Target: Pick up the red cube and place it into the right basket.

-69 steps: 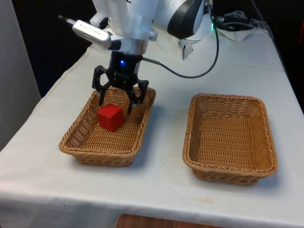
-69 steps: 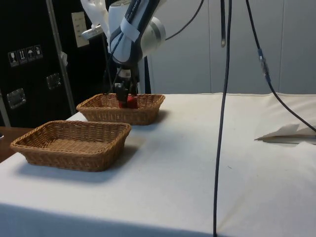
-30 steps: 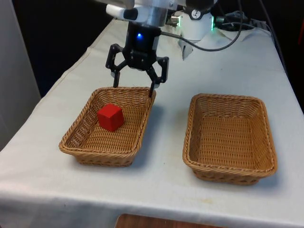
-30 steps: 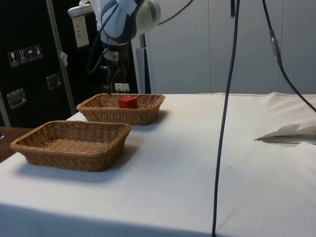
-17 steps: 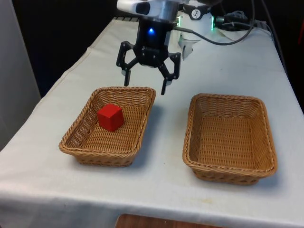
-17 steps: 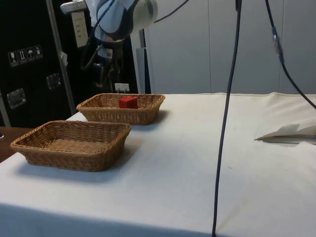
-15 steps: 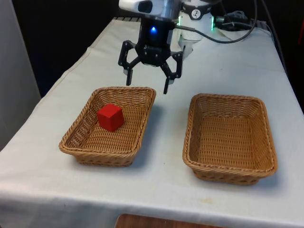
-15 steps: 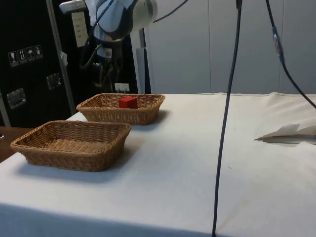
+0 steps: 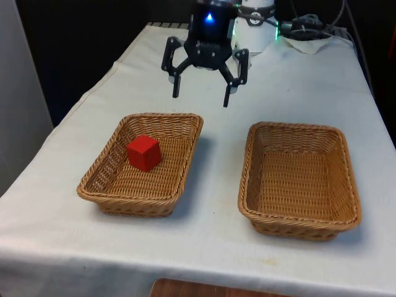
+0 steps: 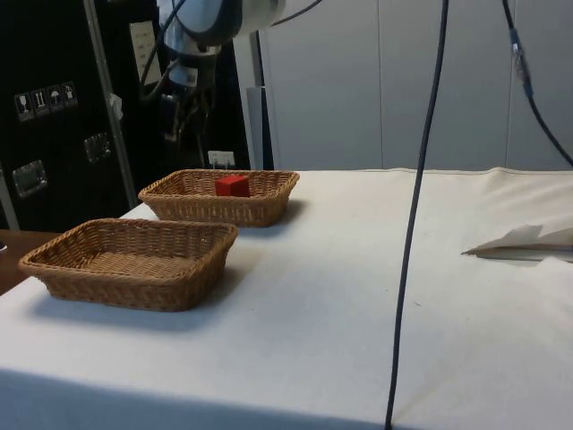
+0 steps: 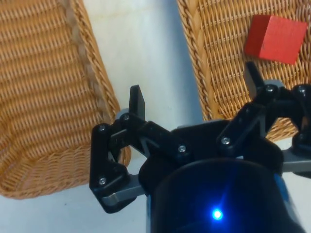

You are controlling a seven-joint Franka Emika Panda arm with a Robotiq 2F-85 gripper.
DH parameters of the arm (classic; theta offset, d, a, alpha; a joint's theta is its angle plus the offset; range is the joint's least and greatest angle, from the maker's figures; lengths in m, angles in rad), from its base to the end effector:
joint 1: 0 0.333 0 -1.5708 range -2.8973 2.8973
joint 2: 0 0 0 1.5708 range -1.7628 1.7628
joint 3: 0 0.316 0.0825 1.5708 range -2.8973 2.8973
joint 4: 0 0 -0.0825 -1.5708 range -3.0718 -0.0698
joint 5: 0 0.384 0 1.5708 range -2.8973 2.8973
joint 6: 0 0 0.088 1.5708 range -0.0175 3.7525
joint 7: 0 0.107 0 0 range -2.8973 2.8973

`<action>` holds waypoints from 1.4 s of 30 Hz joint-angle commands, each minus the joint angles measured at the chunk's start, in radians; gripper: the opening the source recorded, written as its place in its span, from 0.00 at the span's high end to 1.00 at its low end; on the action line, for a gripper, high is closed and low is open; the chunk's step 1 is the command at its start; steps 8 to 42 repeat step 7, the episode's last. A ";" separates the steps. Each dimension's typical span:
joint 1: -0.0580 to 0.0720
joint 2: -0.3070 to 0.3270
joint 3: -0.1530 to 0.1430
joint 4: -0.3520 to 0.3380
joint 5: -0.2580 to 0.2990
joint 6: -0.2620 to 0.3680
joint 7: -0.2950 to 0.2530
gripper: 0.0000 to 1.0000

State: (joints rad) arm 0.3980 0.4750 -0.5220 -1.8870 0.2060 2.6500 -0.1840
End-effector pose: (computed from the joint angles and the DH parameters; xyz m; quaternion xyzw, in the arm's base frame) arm 0.6601 -0.0579 0.3216 0.9827 -0.0074 0.1704 0.0722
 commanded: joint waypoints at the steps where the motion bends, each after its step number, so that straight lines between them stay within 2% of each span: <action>1: 0.010 -0.023 -0.007 -0.019 -0.012 0.001 0.004 0.00; 6: 0.006 -0.064 0.003 -0.055 -0.025 0.020 0.001 0.00; 7: 0.002 -0.060 0.006 -0.046 -0.021 0.005 0.000 0.00; 42: 0.002 -0.060 0.006 -0.046 -0.021 0.005 0.000 0.00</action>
